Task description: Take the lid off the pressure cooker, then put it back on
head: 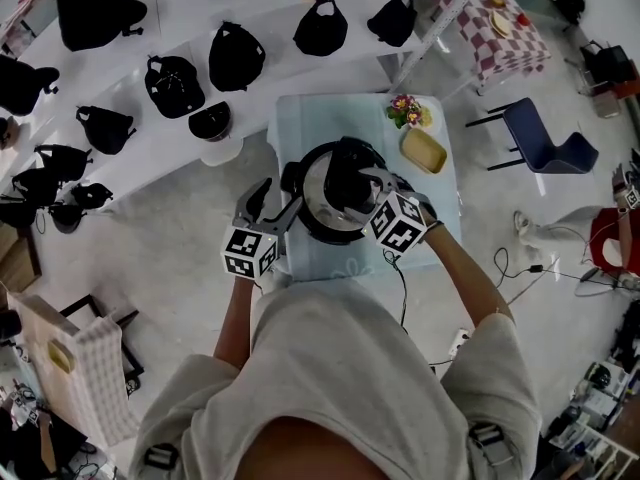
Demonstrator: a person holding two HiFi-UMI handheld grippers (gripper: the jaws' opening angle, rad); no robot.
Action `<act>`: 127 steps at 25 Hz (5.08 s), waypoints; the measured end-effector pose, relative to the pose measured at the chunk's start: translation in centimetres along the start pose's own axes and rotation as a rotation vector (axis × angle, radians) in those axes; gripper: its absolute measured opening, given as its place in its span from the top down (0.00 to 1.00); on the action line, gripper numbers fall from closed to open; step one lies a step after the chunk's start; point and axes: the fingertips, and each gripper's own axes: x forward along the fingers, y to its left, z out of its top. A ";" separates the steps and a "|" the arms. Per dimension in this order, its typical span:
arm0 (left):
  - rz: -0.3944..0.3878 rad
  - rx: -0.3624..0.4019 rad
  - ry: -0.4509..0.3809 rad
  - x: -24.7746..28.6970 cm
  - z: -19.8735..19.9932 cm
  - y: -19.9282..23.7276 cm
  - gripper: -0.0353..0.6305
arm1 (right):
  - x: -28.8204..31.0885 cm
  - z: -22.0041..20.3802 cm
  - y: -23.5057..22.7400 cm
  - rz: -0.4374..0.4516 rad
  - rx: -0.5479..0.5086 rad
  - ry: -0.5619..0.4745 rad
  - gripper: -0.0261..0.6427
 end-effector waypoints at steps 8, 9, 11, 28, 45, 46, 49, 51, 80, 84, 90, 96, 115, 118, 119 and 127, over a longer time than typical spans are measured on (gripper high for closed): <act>0.043 -0.010 -0.002 -1.1 -0.4 0.4 0.52 | 1.8 -0.4 0.1 0.125 -0.039 0.096 0.54; 0.048 -0.013 -0.002 -1.3 -0.5 0.6 0.52 | 2.0 -0.5 0.0 0.131 -0.040 0.108 0.54; 0.056 -0.020 0.000 -1.6 -0.7 0.9 0.52 | 2.4 -0.5 -0.1 0.150 -0.049 0.135 0.53; 0.055 -0.042 0.007 -1.8 -1.4 0.5 0.52 | 4.1 -0.8 0.3 0.310 -0.019 0.247 0.53; 0.057 -0.026 -0.010 -2.3 -0.6 0.3 0.52 | 4.2 -1.2 -0.3 0.234 0.187 0.320 0.56; 0.056 -0.025 -0.011 -2.3 -0.6 0.3 0.52 | 4.2 -1.3 -0.4 0.220 0.226 0.323 0.56; 0.053 -0.021 -0.012 -2.4 -0.5 0.3 0.52 | 4.2 -1.4 -0.8 0.175 0.342 0.335 0.56; 0.050 -0.017 -0.010 -2.4 -0.5 0.3 0.52 | 4.2 -1.4 -1.0 0.150 0.407 0.345 0.56; 0.034 0.022 -0.027 -3.0 0.5 -1.2 0.52 | 2.9 0.1 -0.5 0.082 0.444 0.339 0.56; 0.032 0.025 -0.025 -3.0 0.5 -1.1 0.52 | 2.5 -0.1 -0.3 0.084 0.453 0.324 0.56; 0.014 0.035 -0.023 -2.4 0.8 -1.6 0.52 | 1.7 -0.5 -0.1 0.092 0.467 0.298 0.56; -0.002 0.044 -0.012 -2.0 0.7 -2.3 0.52 | 1.6 -0.3 -0.1 0.093 0.462 0.295 0.56; 0.018 0.042 -0.017 -2.6 0.9 -1.3 0.52 | 0.6 0.8 -0.6 0.121 0.487 0.282 0.56; 0.017 0.044 -0.022 -2.4 1.2 -1.3 0.52 | 0.7 1.3 -0.7 0.111 0.476 0.291 0.56; 0.016 0.045 -0.023 -2.4 1.3 -1.4 0.52 | 0.8 1.2 -0.8 0.108 0.479 0.296 0.56; 0.034 0.041 -0.030 -3.1 1.1 -0.8 0.52 | 1.4 1.3 -1.0 0.061 0.327 0.321 0.56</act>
